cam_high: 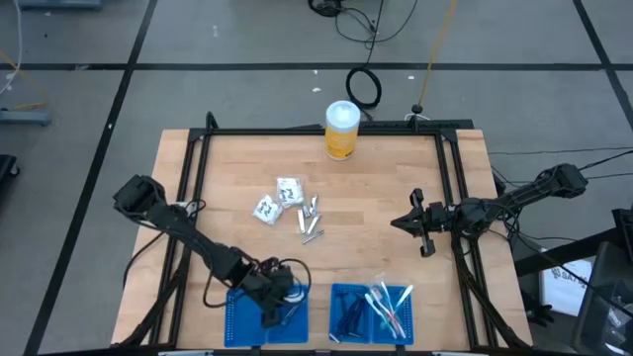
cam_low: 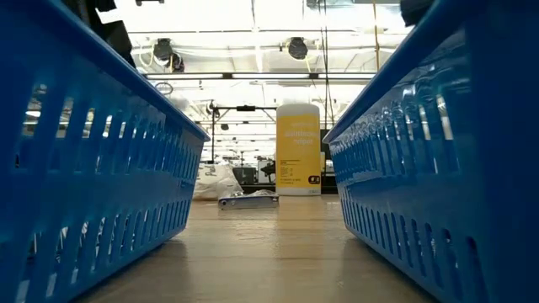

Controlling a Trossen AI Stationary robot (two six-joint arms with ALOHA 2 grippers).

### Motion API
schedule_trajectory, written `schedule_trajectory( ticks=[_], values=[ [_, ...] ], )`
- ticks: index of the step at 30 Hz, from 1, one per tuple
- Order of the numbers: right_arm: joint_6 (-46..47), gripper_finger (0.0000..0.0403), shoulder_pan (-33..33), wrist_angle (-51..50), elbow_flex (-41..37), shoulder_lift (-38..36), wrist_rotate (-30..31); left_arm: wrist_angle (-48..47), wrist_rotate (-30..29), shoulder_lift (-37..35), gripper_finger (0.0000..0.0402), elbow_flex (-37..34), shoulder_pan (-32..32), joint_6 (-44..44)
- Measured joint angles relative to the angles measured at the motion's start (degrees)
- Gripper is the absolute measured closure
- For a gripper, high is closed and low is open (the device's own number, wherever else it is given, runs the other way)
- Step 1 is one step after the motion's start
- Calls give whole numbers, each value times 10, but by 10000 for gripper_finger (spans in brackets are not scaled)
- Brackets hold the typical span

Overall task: Pick & Place Travel size toiletries
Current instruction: Put the silver nail cutter into the blue basket

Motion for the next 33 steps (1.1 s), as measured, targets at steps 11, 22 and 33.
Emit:
schedule_trajectory(
  ticks=[11,22,33],
  values=[
    [0,399,0,0,0,0,0,5,0,0,283,0,16,15],
    [0,399,0,0,0,0,0,8,-65,-1,282,1,124,64],
    [0,398,0,0,0,0,0,5,-142,-1,282,1,246,-16]
  ],
)
